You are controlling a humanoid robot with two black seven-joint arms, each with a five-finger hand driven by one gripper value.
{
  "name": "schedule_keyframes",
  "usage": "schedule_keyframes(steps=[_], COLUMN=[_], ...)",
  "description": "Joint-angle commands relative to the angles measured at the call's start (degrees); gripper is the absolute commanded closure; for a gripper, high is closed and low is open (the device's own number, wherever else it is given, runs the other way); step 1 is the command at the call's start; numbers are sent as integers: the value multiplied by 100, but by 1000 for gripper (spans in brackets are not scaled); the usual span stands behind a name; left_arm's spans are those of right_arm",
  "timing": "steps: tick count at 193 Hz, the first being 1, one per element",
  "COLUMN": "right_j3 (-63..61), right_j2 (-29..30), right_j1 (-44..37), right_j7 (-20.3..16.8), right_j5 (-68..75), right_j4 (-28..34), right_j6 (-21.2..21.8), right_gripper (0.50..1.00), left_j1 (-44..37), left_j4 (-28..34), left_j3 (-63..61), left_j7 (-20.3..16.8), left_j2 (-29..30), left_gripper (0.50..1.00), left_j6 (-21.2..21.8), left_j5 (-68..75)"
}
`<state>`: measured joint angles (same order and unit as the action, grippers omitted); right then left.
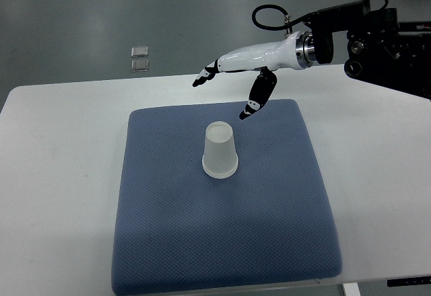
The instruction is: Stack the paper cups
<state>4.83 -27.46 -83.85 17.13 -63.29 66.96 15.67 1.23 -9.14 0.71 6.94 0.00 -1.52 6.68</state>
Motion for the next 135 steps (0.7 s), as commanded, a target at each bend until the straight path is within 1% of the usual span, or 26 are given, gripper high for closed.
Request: schedule_keyframes(steps=[1, 27, 44, 67, 89, 104, 120, 135], right_j3=[-17, 0, -9, -9, -9, -9, -70, -421], right_j2=[-14, 127, 241, 399, 417, 426, 496, 601], right_j1=[290, 817, 1116, 1318, 1547, 1696, 1766, 2003], right_j7=[1, 1, 36, 54, 54, 54, 62, 36], right_j5=[660, 1775, 2593, 3877, 5616, 6916, 7938, 8781], right_j4=[-271, -807, -1018, -1080, -1132, -1387, -1660, -1862], right_j6=[-301, -758, -969, -996, -1013, -1013, -978, -925], right_gripper=[609, 609, 609, 609, 609, 609, 609, 607], left_j1=[0, 0, 0, 0, 0, 0, 0, 0], left_j4=[0, 0, 0, 0, 0, 0, 0, 0], left_j3=[0, 0, 0, 0, 0, 0, 0, 0], left_j7=[0, 0, 0, 0, 0, 0, 0, 0], left_j2=[0, 0, 0, 0, 0, 0, 0, 0], left_gripper=[500, 500, 500, 500, 500, 500, 500, 500], left_j6=[3, 2, 3, 3, 3, 3, 3, 3], left_j5=[0, 0, 0, 0, 0, 0, 0, 0])
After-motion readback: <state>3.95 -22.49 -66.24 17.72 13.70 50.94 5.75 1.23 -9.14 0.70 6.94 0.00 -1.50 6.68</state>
